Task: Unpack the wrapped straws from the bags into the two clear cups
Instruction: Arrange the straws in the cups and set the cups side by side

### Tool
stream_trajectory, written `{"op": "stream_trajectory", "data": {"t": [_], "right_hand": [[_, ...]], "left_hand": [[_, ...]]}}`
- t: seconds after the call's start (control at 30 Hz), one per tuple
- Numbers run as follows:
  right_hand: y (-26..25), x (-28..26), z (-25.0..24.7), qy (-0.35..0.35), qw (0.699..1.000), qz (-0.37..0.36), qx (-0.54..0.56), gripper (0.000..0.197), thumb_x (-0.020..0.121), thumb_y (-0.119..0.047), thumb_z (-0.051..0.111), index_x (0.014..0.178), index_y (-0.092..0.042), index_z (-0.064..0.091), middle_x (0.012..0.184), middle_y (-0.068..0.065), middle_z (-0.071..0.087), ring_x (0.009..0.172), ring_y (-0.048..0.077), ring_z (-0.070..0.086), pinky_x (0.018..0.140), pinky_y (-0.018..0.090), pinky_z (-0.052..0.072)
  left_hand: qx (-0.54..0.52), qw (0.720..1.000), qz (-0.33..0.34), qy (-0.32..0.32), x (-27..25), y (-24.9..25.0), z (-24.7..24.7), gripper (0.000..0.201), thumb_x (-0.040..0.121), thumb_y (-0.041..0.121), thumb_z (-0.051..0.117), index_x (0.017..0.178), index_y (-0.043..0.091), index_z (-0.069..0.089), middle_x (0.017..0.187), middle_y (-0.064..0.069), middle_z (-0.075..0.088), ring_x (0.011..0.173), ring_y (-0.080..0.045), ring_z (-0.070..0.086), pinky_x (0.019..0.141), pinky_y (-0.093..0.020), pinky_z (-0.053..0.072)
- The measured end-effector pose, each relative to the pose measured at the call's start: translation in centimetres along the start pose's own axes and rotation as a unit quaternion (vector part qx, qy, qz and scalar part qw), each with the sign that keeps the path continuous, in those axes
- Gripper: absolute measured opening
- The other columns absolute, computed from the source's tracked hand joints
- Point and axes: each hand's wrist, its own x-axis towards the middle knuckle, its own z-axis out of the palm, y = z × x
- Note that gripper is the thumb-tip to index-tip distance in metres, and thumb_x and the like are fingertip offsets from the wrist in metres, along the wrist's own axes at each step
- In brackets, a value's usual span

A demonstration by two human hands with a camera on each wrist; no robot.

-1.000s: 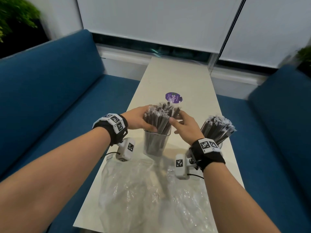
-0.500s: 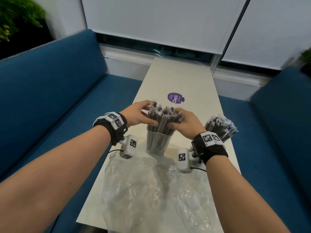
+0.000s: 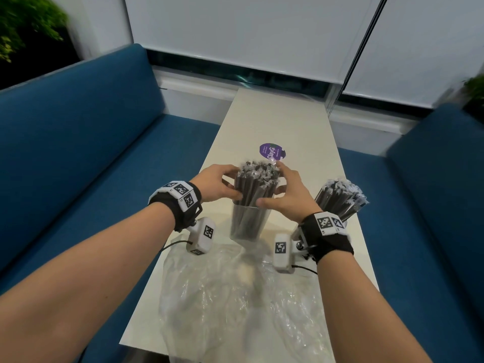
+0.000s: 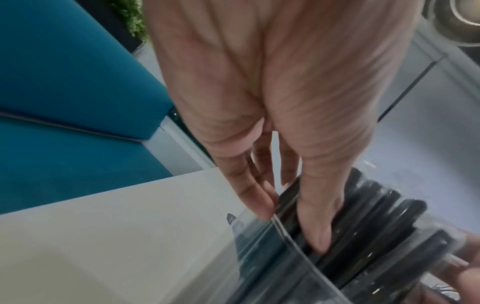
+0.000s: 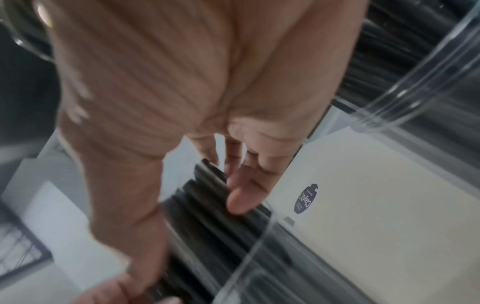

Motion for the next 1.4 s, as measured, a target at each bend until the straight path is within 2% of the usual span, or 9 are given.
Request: {"op": "stream_trajectory", "data": {"t": [0.17,0.4,0.6,0.73,0.87,0.97,1.13,1.27,1.4], "right_hand": [[0.1,-0.1,1.0,0.056,0.998,0.011,-0.038,0.085,0.084,-0.036,0.083,0.156,-0.031,0.038,0.142,0.000,0.055,0.090,0.016,0.068,0.086,0.033,0.053],[0.2,0.4,0.9,0.110,0.993,0.036,-0.037,0.087,0.081,-0.025,0.085,0.155,-0.024,0.039,0.121,-0.003,0.058,0.080,0.013,0.066,0.083,0.034,0.054],[-0.3,-1.8,0.5,0.087,0.994,0.052,-0.033,0.101,0.077,-0.024,0.090,0.160,-0.024,0.031,0.135,-0.006,0.052,0.082,0.003,0.067,0.076,0.024,0.054],[-0.8,-8.5,-0.2,0.121,0.992,-0.009,-0.025,0.060,0.089,-0.024,0.079,0.144,-0.027,0.054,0.117,-0.012,0.063,0.079,0.000,0.066,0.074,0.011,0.052],[1.9,-16.4,0.2,0.092,0.993,-0.055,-0.044,0.026,0.089,-0.012,0.078,0.114,-0.023,0.075,0.093,-0.011,0.073,0.082,0.007,0.068,0.074,0.016,0.055],[6.5,-20.5,1.2,0.064,0.980,0.019,-0.190,0.036,0.089,-0.032,0.077,0.124,-0.028,0.070,0.124,-0.003,0.066,0.115,0.018,0.062,0.097,0.034,0.051],[12.9,-23.5,3.3,-0.103,0.916,0.228,-0.313,0.093,0.082,-0.071,0.066,0.158,-0.047,0.018,0.171,-0.001,0.005,0.152,0.035,0.017,0.116,0.056,0.034],[13.9,-23.3,3.8,-0.060,0.926,0.172,-0.330,0.044,0.104,-0.029,0.049,0.148,-0.030,0.047,0.150,0.005,0.053,0.126,0.033,0.051,0.100,0.043,0.046],[11.9,-24.2,2.5,-0.077,0.968,0.136,-0.198,0.035,0.104,-0.015,0.042,0.136,-0.030,0.047,0.103,0.007,0.072,0.095,0.031,0.067,0.090,0.043,0.052]], "left_hand": [[-0.009,0.998,0.004,-0.056,-0.5,0.3,-0.4,0.090,0.075,0.032,0.091,0.151,0.027,0.043,0.137,0.009,0.054,0.103,-0.013,0.069,0.083,-0.026,0.054],[0.062,0.998,0.006,0.028,0.1,0.8,0.1,0.053,0.088,0.038,0.079,0.135,0.022,0.060,0.131,0.002,0.065,0.079,-0.010,0.070,0.057,-0.013,0.046],[0.076,0.997,-0.020,-0.017,-1.2,0.8,-0.5,0.110,0.070,0.040,0.093,0.159,0.022,0.031,0.143,0.005,0.054,0.097,-0.006,0.066,0.076,-0.022,0.053],[0.116,0.992,-0.044,-0.005,-5.1,-0.3,-1.8,0.116,0.072,0.054,0.087,0.163,0.027,0.020,0.148,0.010,0.046,0.111,-0.011,0.061,0.093,-0.033,0.056],[0.166,0.984,-0.049,0.032,-10.5,-1.9,-2.5,0.075,0.082,0.062,0.073,0.147,0.033,0.048,0.135,0.006,0.057,0.112,-0.014,0.062,0.098,-0.035,0.051],[0.184,0.979,-0.088,0.028,-14.5,-3.4,-1.0,0.086,0.072,0.075,0.071,0.146,0.039,0.045,0.139,0.004,0.051,0.120,-0.017,0.056,0.101,-0.034,0.046],[0.229,0.956,-0.160,-0.088,-18.5,-7.2,6.8,0.151,0.042,0.084,0.081,0.154,0.053,-0.016,0.172,0.000,-0.003,0.159,-0.028,0.009,0.123,-0.055,0.028],[0.332,0.922,-0.147,-0.136,-18.9,-9.2,11.8,0.109,0.080,0.047,0.072,0.159,0.045,-0.002,0.157,-0.003,0.035,0.138,-0.034,0.043,0.104,-0.052,0.050],[0.232,0.958,-0.165,-0.036,-19.1,-7.9,11.8,0.076,0.095,0.007,0.046,0.162,0.032,0.020,0.146,-0.011,0.052,0.130,-0.034,0.054,0.106,-0.042,0.045]]}}
